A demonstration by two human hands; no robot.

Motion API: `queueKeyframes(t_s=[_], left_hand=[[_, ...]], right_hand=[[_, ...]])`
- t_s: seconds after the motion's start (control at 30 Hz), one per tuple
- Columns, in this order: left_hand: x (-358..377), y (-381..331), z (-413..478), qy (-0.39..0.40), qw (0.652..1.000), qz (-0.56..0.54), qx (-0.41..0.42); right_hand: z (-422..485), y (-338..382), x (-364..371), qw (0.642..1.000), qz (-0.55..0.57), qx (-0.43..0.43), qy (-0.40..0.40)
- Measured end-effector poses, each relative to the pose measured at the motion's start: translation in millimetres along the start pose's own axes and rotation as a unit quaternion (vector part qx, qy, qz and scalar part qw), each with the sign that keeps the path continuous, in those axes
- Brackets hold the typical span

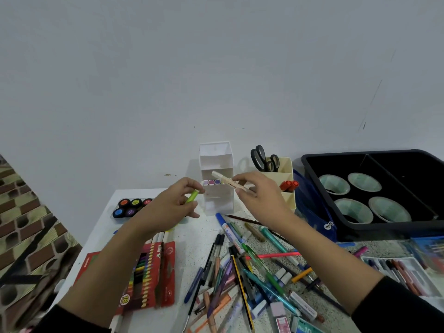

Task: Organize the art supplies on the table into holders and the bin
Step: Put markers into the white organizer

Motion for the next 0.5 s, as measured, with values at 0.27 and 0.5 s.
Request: queueKeyframes(t_s=[0.27,0.5], left_hand=[[-3.6,4.1,7.6,-0.164,0.979,0.093,0.077],[0.2,-6.7,23.7,-0.248,0.959,0.064,0.122]], right_hand=[[10.9,7.9,9.3,0.988,0.095,0.002,-0.120],[20.5,9.6,14.2,0.981,0.117,-0.030,-0.153]])
Point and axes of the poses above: each hand's wrist, its own z-axis towards the middle knuckle, its own x-axis out of the palm, y = z × x, the point moved 1 cm from there along z, towards the middle knuckle, and after that the axes turned 7 degrees about -y, right-handed, at the moved point
